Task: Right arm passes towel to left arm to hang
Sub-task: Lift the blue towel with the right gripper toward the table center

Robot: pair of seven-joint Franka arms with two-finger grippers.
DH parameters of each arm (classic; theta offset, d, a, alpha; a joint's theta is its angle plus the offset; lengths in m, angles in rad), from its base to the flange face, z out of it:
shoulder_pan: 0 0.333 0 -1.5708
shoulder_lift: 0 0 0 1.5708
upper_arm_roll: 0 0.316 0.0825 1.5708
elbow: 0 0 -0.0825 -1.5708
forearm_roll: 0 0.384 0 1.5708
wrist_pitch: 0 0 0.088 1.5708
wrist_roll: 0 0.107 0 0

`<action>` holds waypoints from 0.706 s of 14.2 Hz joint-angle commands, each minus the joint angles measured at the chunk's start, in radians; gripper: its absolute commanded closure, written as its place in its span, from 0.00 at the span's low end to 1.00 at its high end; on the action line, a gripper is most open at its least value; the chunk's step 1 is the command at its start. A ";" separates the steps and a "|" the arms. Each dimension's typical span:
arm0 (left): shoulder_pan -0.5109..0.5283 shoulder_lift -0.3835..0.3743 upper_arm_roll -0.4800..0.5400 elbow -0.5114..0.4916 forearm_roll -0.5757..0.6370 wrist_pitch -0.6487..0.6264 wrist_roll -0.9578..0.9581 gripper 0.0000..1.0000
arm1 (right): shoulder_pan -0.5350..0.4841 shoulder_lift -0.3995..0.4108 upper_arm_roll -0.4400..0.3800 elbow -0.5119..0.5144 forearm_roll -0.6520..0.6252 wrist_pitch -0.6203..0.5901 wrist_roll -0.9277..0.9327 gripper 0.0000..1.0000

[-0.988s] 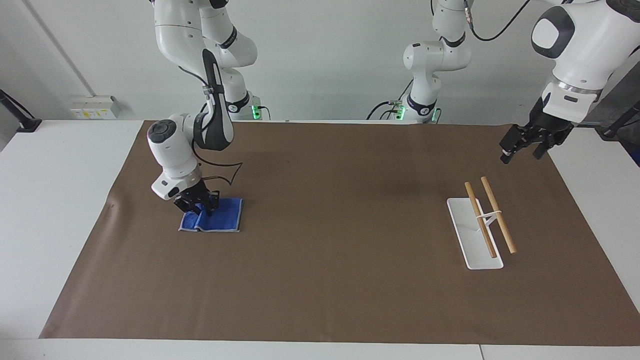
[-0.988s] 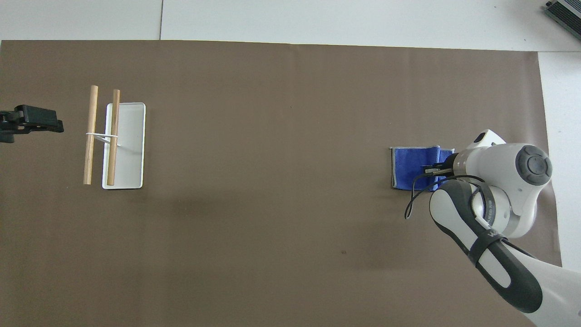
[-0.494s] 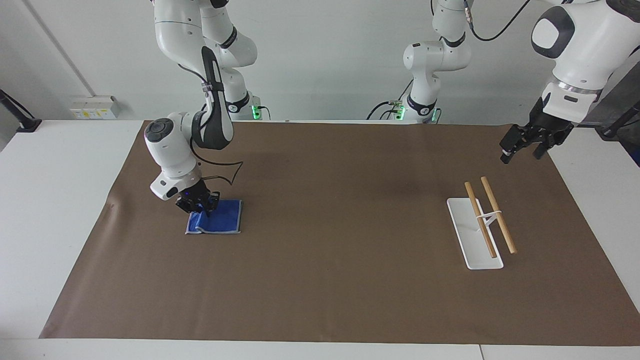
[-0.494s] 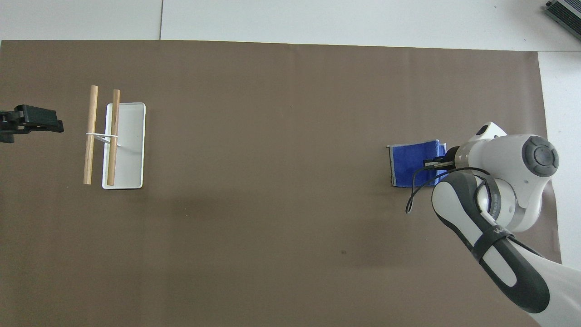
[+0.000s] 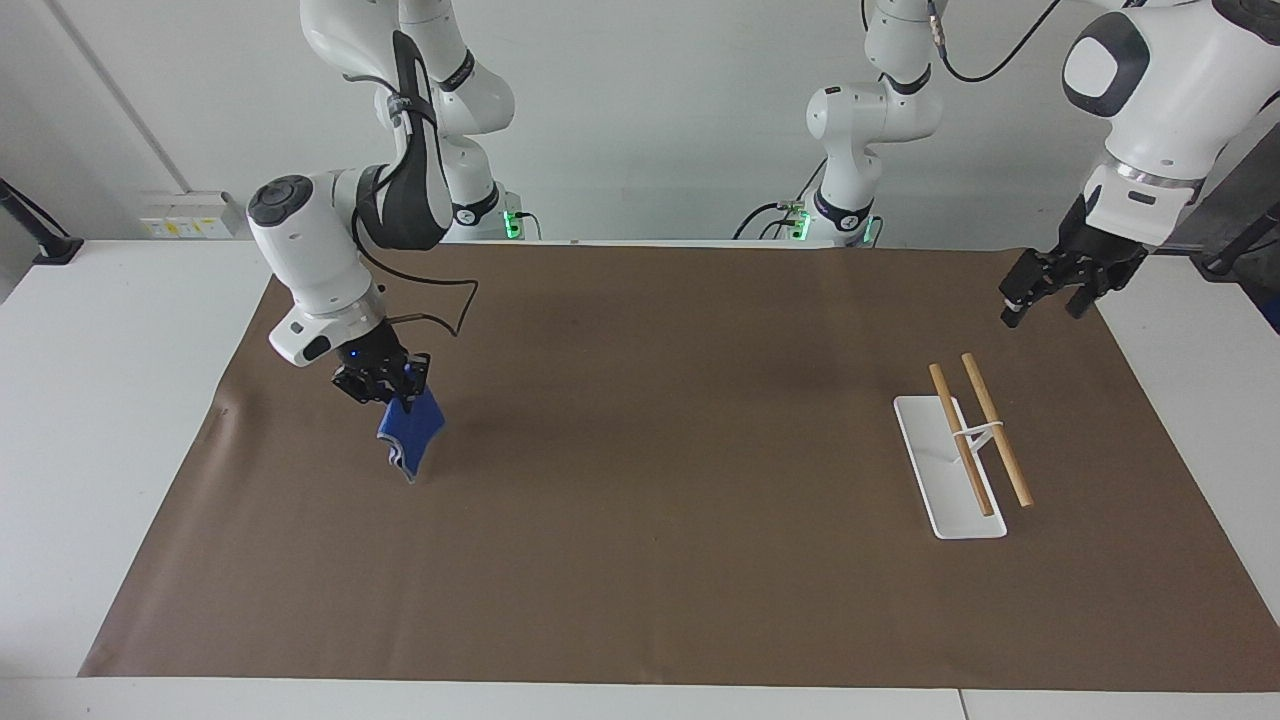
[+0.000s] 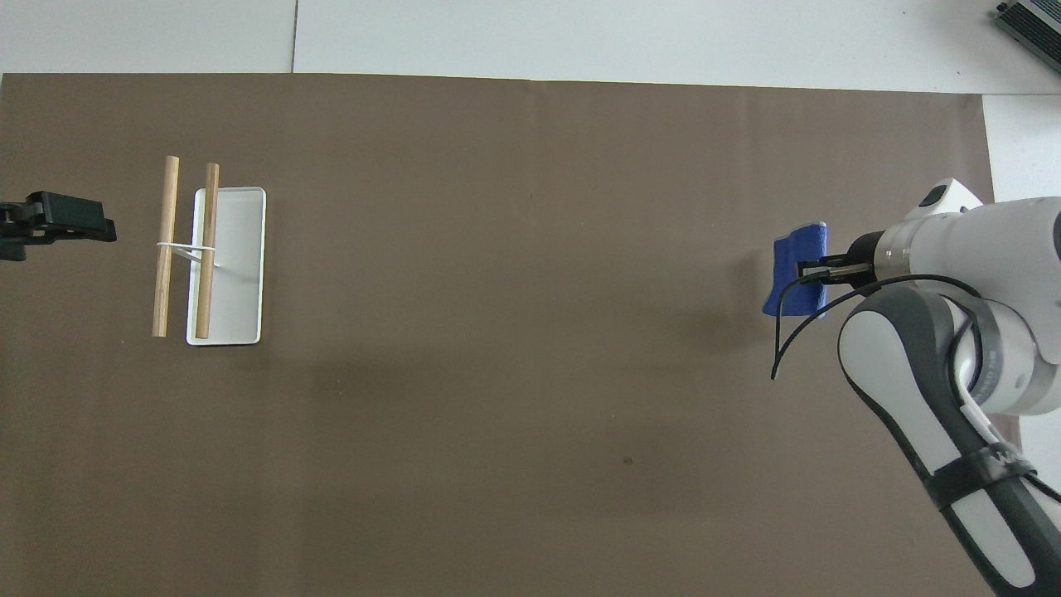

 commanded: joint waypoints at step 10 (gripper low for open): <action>0.009 -0.008 -0.002 0.003 -0.011 -0.020 0.004 0.00 | 0.096 0.017 0.201 0.149 0.500 0.064 0.439 1.00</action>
